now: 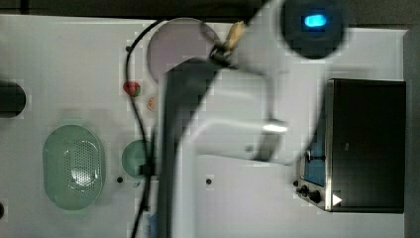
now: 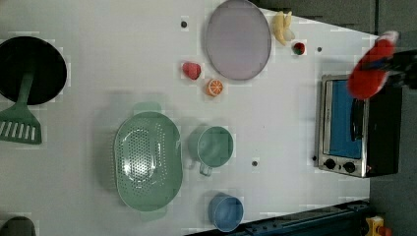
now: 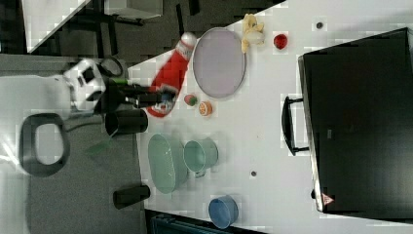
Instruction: Pick Ketchup from oven and place it on table.
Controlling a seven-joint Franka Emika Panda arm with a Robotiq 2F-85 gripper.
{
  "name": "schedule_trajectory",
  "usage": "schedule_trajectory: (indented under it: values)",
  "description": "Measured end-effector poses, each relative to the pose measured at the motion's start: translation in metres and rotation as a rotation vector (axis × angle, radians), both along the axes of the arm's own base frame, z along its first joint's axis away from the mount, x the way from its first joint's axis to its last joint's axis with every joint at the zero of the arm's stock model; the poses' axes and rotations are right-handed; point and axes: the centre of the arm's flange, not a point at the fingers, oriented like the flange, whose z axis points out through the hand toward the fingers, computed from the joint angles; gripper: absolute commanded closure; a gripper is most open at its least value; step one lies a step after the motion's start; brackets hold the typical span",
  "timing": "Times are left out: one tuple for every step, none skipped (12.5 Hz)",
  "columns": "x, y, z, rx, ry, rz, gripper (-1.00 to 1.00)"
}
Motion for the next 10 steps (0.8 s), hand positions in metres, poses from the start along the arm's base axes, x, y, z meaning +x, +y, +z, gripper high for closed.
schedule_trajectory:
  values:
    - [-0.006,0.020,-0.030,-0.009,0.058,0.033,-0.29]
    - [-0.014,0.038,-0.063,-0.007,0.116,0.040,-0.29]
    - [-0.023,0.053,-0.093,-0.017,0.160,0.043,-0.29]
    - [-0.029,0.065,-0.118,-0.028,0.172,0.055,-0.29]
    - [-0.035,0.076,-0.139,-0.034,0.193,0.060,-0.29]
    - [-0.043,0.082,-0.158,-0.035,0.207,0.056,-0.29]
    - [-0.050,0.083,-0.172,-0.031,0.207,0.053,-0.29]
    - [-0.054,0.079,-0.183,-0.037,0.204,0.040,-0.29]
    - [-0.056,0.071,-0.193,-0.036,0.191,0.002,-0.29]
    - [-0.055,0.062,-0.202,-0.038,0.155,-0.033,-0.29]
